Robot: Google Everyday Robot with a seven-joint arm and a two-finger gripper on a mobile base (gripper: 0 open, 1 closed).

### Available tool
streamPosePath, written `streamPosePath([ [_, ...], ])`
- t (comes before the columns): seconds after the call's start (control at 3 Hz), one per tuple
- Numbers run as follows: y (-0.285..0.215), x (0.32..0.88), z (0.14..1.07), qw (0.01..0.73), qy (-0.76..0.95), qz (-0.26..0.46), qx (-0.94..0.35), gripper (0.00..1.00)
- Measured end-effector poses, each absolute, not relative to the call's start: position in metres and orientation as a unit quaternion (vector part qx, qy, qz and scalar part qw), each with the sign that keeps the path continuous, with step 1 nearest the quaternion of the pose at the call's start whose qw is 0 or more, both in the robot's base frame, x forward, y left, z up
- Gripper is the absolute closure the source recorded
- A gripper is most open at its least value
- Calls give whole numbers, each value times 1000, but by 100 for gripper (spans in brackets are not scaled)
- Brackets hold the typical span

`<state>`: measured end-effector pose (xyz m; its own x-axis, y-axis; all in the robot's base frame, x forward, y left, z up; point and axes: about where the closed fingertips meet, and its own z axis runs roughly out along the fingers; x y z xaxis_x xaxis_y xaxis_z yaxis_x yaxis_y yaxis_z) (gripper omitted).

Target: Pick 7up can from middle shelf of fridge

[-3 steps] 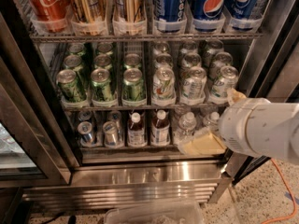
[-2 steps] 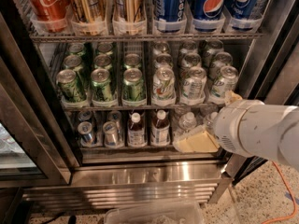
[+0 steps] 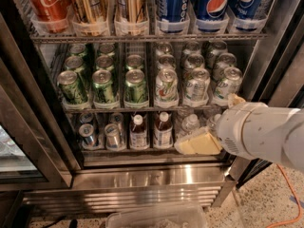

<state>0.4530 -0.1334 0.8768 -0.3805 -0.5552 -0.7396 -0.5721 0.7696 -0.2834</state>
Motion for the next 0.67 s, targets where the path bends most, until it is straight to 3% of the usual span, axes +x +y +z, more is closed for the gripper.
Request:
streamPosePath([
  [0.67,-123,472,870,447,856,66,-252,0],
])
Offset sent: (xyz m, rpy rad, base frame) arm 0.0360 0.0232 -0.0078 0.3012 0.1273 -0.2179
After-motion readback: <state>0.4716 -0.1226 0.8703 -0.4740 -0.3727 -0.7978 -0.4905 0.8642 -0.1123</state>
